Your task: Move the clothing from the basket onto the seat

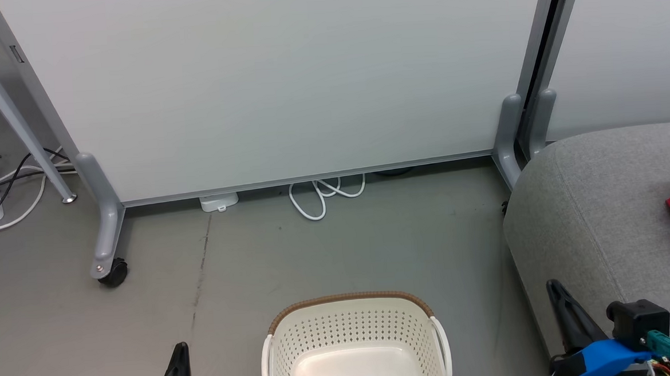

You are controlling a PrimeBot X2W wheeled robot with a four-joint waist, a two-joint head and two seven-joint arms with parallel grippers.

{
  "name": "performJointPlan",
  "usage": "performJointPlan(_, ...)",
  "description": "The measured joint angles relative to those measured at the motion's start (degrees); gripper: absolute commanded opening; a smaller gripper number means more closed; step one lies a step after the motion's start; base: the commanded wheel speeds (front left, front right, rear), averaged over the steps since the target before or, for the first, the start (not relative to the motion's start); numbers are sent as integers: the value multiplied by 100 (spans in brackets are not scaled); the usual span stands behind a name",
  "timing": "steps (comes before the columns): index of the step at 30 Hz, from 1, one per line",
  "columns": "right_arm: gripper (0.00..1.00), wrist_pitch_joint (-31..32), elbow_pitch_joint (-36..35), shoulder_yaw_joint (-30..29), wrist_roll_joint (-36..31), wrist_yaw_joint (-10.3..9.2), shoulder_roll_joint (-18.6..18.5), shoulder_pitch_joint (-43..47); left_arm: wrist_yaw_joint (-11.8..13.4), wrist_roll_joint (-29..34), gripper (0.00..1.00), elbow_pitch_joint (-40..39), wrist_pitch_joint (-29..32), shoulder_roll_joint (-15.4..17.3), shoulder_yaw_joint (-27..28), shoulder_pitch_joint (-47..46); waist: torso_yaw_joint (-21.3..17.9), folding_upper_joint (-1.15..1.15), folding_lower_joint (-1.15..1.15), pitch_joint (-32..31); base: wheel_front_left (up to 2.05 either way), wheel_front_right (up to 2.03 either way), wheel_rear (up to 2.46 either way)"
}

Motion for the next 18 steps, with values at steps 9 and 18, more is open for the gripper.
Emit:
performJointPlan(9,0,127,73,-57,998,0,5,-9,0,-877,0,-85,270,-26,93,9,-23,0,0,25,0,0,0)
performJointPlan(18,0,222,73,-74,1940,0,5,-49,0,-1712,0,-216,498,-42,190,-64,-46,0,0,49,0,0,0)
